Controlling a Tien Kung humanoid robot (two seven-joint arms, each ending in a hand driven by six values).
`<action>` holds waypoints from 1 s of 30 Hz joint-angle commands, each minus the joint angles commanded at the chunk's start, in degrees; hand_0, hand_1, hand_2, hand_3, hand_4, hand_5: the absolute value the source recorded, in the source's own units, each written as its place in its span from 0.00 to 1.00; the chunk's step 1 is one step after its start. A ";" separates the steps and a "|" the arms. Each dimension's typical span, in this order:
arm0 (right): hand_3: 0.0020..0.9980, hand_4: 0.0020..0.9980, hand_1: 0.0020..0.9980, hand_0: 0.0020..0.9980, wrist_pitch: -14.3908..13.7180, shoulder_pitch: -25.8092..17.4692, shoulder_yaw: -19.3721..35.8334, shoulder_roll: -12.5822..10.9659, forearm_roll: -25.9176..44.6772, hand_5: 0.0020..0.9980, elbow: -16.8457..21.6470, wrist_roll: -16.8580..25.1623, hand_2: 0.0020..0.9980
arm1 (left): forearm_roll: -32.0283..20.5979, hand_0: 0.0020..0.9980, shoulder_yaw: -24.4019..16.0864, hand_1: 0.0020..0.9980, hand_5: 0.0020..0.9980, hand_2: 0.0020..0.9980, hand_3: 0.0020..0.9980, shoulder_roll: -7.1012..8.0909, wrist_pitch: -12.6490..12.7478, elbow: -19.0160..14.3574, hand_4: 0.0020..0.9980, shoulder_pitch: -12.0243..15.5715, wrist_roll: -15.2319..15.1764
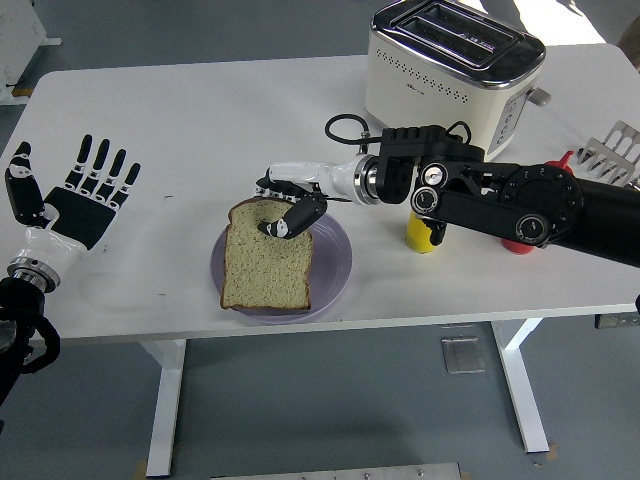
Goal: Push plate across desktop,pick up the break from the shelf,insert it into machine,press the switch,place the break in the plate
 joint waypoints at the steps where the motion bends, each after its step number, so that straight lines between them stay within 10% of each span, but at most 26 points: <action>1: 0.47 0.33 0.42 0.30 0.10 -0.02 -0.05 0.06 -0.34 0.00 -0.27 -0.02 0.43 | -0.01 0.81 0.01 0.74 1.00 0.70 0.71 0.00 0.00 -0.01 0.80 -0.02 0.00; 21: 0.49 0.34 0.46 0.27 0.83 -0.79 -0.95 0.50 -1.96 0.00 -3.20 -0.26 0.50 | 0.00 0.81 -0.18 0.74 1.00 0.70 0.71 -0.07 0.06 -0.05 0.80 0.19 0.01; 22: 0.52 0.31 0.54 0.40 0.86 -0.81 -0.94 0.50 -1.96 0.00 -3.20 -0.25 0.55 | 0.00 0.81 -0.18 0.74 1.00 0.70 0.71 -0.07 0.06 -0.05 0.79 0.19 0.01; 30: 0.54 0.34 0.61 0.52 1.76 -0.90 -0.95 0.58 -2.58 0.00 -3.08 -0.11 0.59 | 0.14 0.81 -0.45 0.74 1.00 0.70 0.71 -0.14 0.06 0.07 0.79 0.38 -0.02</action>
